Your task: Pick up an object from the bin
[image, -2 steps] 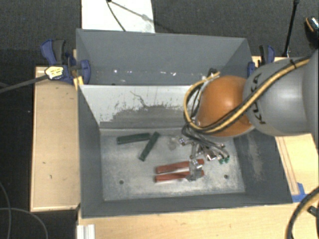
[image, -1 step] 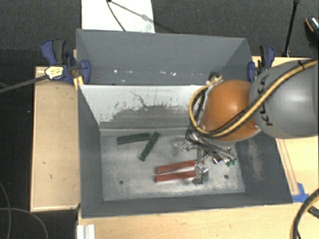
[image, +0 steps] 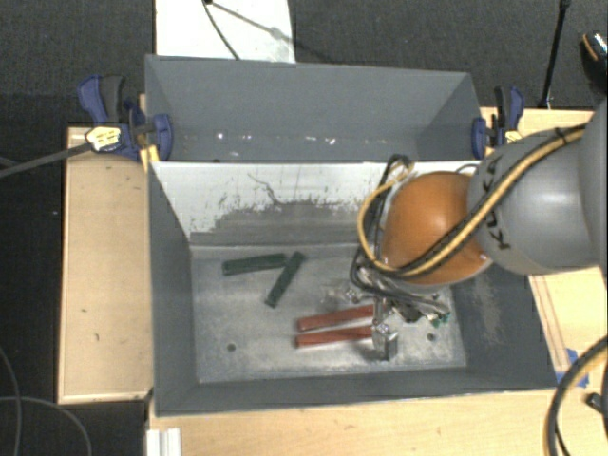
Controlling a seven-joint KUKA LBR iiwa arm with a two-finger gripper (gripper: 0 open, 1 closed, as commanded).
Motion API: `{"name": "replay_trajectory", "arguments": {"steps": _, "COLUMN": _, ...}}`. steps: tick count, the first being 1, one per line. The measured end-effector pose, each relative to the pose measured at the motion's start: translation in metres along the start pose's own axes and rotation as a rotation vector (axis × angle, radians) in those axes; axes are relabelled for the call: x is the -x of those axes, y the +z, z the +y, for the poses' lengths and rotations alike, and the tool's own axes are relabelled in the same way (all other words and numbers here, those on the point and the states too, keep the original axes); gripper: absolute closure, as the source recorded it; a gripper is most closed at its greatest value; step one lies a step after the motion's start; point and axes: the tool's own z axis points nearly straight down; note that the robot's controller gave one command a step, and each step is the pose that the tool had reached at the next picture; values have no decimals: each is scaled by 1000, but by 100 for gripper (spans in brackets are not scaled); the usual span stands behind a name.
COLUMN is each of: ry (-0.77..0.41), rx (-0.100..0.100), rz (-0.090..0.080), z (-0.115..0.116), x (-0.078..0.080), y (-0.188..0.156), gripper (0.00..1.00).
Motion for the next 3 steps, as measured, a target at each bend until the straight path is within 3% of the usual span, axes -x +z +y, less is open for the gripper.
{"name": "replay_trajectory", "arguments": {"steps": 1, "ry": 0, "rx": 0, "rz": -1, "z": 0, "x": 0, "y": 0, "gripper": 0}}
{"name": "replay_trajectory", "arguments": {"steps": 2, "ry": 0, "rx": -1, "rz": -1, "z": 0, "x": 0, "y": -1, "gripper": 100}}
{"name": "replay_trajectory", "arguments": {"steps": 3, "ry": 1, "rx": -3, "rz": -6, "z": 0, "x": 1, "y": -22, "gripper": 100}}
